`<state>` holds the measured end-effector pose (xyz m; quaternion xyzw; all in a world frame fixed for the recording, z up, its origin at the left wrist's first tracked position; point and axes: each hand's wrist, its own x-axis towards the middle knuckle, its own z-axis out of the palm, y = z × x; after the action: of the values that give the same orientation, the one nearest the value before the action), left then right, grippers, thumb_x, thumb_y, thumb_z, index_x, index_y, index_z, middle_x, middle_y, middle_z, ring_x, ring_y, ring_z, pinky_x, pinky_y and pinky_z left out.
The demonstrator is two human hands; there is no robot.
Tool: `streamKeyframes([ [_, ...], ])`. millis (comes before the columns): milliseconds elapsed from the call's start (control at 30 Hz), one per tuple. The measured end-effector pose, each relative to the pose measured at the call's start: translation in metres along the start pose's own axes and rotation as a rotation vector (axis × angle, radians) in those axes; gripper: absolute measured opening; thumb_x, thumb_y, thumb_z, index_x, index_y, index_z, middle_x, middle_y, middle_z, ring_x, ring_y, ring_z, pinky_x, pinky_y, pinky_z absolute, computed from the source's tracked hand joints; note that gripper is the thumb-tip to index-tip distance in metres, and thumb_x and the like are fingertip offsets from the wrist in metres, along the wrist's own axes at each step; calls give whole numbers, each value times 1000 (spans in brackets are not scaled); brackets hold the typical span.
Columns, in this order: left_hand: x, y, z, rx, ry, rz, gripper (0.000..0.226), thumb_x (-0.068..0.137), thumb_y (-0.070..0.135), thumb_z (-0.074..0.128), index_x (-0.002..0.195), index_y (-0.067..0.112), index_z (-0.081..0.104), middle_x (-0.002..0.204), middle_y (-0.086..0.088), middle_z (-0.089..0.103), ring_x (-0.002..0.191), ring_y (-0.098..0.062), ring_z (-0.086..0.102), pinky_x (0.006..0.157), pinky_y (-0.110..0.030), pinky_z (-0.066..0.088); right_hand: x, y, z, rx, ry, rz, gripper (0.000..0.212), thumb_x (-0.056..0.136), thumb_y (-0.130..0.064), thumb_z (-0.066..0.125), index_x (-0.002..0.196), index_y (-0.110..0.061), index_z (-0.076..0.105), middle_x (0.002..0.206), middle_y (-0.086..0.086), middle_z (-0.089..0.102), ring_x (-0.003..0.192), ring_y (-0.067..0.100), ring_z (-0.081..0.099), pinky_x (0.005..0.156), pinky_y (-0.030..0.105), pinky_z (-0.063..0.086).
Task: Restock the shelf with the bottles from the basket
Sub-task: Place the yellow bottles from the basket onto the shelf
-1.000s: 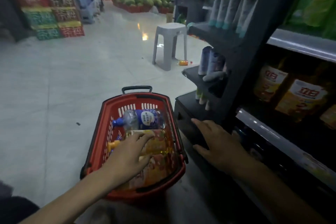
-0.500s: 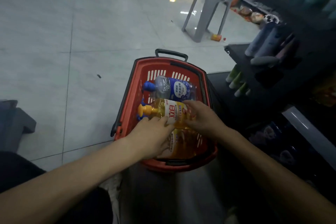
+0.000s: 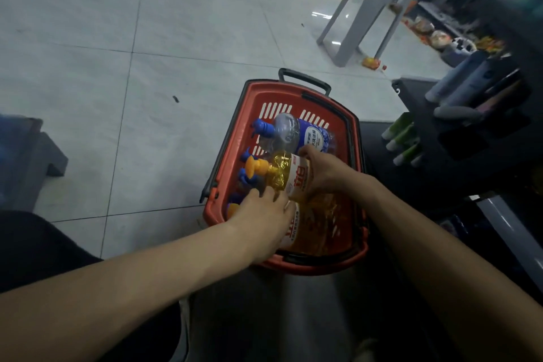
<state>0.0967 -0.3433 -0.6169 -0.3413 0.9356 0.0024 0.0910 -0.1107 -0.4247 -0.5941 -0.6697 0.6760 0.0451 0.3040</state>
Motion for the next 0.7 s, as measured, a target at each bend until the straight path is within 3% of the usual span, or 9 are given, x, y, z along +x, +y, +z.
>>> streamKeyframes([
  [200, 0, 3, -6, 24, -41, -13, 72, 97, 35, 65, 155, 8, 32, 151, -21, 42, 132, -41, 46, 101, -51, 47, 5, 2, 5, -65, 36, -12, 93, 62, -23, 93, 139, -29, 41, 119, -12, 53, 113, 13, 52, 97, 36, 52],
  [300, -1, 3, -8, 11, -60, -19, 74, 97, 34, 65, 156, 8, 30, 153, -21, 40, 135, -41, 45, 103, -51, 46, 12, -2, 6, -231, 104, -66, 84, 64, -34, 92, 136, -28, 48, 122, -5, 52, 116, 15, 49, 100, 38, 49],
  [467, -4, 0, -10, 5, -92, -8, 81, 96, 34, 67, 159, 8, 24, 155, -22, 36, 139, -43, 40, 107, -53, 44, 12, -2, 10, -253, 149, -70, 73, 66, -38, 90, 127, -32, 50, 122, -6, 47, 115, 15, 47, 96, 37, 51],
  [600, -4, -4, -9, -31, -82, 14, 75, 97, 32, 64, 158, 9, 27, 154, -20, 39, 137, -42, 42, 107, -54, 43, 3, -4, 16, -153, 203, -99, 70, 65, -28, 92, 117, -34, 45, 112, -15, 53, 106, 10, 56, 87, 27, 51],
  [700, -1, -6, -8, -48, -94, 14, 73, 97, 34, 63, 158, 11, 28, 153, -19, 40, 137, -41, 42, 107, -55, 43, -3, -5, 19, -181, 273, -115, 75, 60, -35, 93, 117, -34, 45, 111, -14, 59, 101, 10, 60, 85, 32, 55],
])
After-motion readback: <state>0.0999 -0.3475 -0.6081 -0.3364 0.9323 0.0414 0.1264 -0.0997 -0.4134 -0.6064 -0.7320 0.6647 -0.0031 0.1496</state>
